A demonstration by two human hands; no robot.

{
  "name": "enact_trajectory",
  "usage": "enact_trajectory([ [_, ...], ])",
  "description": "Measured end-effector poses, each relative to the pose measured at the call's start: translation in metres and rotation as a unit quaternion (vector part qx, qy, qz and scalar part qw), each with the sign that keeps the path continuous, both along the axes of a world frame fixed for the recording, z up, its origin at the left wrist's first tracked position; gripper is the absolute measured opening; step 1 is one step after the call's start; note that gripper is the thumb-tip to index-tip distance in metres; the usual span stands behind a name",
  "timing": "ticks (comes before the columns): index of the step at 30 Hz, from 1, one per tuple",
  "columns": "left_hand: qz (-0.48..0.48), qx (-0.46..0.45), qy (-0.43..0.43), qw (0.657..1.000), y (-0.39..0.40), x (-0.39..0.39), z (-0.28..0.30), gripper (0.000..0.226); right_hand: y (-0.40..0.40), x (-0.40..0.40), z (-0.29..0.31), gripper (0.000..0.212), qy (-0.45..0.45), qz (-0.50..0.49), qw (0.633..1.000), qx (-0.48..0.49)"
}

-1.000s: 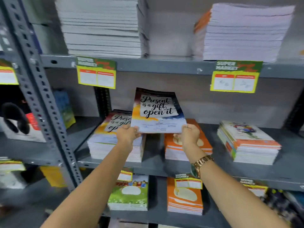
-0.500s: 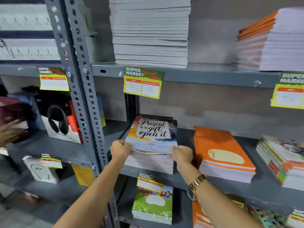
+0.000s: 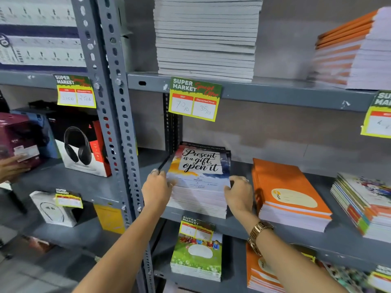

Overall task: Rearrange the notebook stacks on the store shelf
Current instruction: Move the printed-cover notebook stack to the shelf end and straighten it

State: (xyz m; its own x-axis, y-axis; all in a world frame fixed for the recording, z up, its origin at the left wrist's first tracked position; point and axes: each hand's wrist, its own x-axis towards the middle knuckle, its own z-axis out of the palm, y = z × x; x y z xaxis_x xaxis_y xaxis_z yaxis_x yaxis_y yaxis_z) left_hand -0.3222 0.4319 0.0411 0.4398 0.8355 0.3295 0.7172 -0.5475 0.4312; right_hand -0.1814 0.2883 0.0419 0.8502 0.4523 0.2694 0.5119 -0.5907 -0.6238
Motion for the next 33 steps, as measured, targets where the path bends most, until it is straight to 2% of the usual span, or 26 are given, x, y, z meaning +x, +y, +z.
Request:
enact_trajectory([
  [3,-0.104,0.026,0.028,0.994,-0.001,0.004,-0.004,0.039,-0.003,0.001,-0.004,0.041,-0.07,0.109,0.99,-0.047],
  [6,-0.174,0.013,0.075,0.982,-0.004,0.008,-0.007,0.047,-0.004,0.004,-0.008,0.05,-0.114,0.206,0.957,-0.168],
  [9,-0.189,0.035,0.148,0.97,-0.001,0.011,-0.017,0.049,-0.002,0.009,-0.014,0.056,-0.095,0.24,0.932,-0.254],
  [11,-0.189,0.041,0.167,0.967,0.003,0.011,-0.024,0.049,-0.001,0.008,-0.016,0.056,-0.079,0.239,0.936,-0.247],
  [24,-0.234,0.014,0.09,0.968,0.015,0.007,-0.028,0.046,0.003,0.001,-0.03,0.051,-0.212,0.189,0.933,-0.221],
  [33,-0.238,0.052,0.086,0.966,0.017,0.006,-0.033,0.045,0.004,-0.002,-0.036,0.043,-0.242,0.145,0.937,-0.205],
])
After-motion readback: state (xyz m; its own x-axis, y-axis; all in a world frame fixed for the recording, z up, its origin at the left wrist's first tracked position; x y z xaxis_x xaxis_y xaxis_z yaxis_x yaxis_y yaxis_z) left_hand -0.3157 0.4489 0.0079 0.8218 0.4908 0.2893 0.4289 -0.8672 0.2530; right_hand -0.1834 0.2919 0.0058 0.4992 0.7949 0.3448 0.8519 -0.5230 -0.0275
